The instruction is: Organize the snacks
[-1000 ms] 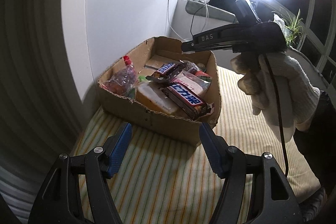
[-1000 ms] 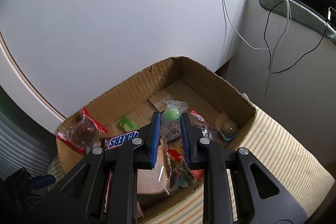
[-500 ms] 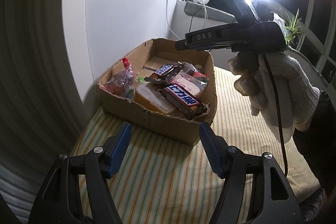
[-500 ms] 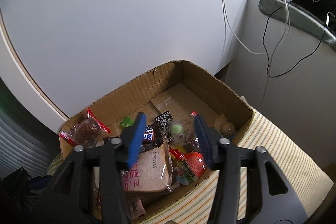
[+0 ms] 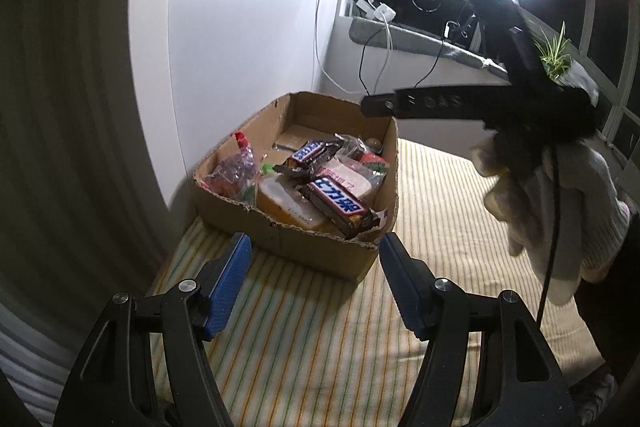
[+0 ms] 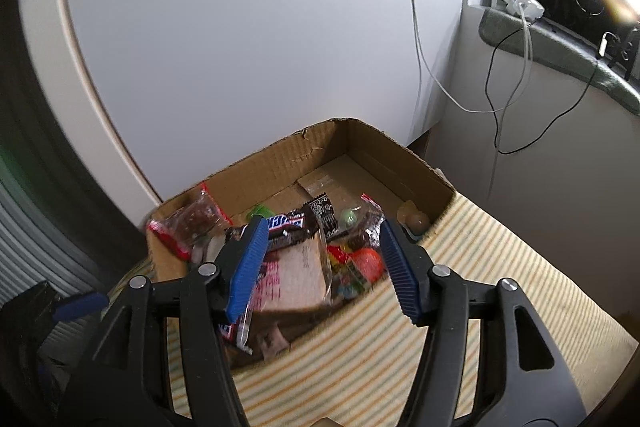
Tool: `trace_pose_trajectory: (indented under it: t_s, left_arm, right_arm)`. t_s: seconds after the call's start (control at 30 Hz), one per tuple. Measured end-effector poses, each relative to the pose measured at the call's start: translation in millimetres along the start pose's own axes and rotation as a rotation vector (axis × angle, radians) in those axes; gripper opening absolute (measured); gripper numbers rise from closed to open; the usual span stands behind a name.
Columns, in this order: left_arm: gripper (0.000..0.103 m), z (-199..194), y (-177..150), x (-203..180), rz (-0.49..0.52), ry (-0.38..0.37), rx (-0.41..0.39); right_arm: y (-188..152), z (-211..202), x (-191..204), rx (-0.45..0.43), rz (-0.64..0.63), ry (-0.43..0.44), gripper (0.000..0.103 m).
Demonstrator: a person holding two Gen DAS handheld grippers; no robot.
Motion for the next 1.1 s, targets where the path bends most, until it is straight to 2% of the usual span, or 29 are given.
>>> trace_pose_trajectory:
  t_s: [0.03, 0.07, 0.1, 0.37, 0.63, 0.77, 1.1]
  left_arm:
    - [0.067, -2.3, 1.4, -0.4, 0.001, 0.005, -0.005]
    - [0.067, -4.3, 2.5, -0.8, 0.001, 0.010, -0.010]
    - [0.067, -6.9, 4.3, -1.5, 0.002, 0.015, -0.016]
    - [0.071, -24.8, 12.8, -9.3, 0.006, 0.047, -0.048]
    - [0.078, -41.7, 17.3, -8.5, -0.004, 0.105, -0.069]
    - [0.078, -48.6, 17.8, -11.0, -0.006, 0.112, -0.078]
    - [0.079, -51.4, 18.6, -18.3, 0.001, 0.132, -0.078]
  right_arm:
    - [-2.2, -7.3, -0.4, -0.010, 0.003, 0.000, 0.067]
    - [-4.0, -12.7, -0.8, -0.019, 0.007, -0.001, 0.076]
    - [-7.6, -22.5, -1.6, -0.040, 0.010, -0.006, 0.081]
    - [-43.4, -77.4, -7.4, -0.111, -0.003, -0.070, 0.087]
    - [-82.5, -125.4, -27.3, -0.174, 0.074, -0.161, 0.087]
    - [-97.6, -138.7, -39.3, -0.196, 0.138, -0.174, 0.099]
    - [-111.3, -152.8, -41.9, -0.206, 0.126, -0.202, 0.099]
Point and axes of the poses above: each gripper's, at about its wrist camera, not at the fingertips, and z roughly the way its jaws point, x to its left, y to its top, the point moved 7 cm from there along z, roughly the way its jaws point, and after that the axes turned 13 degrees about z, right-handed, at the moved point
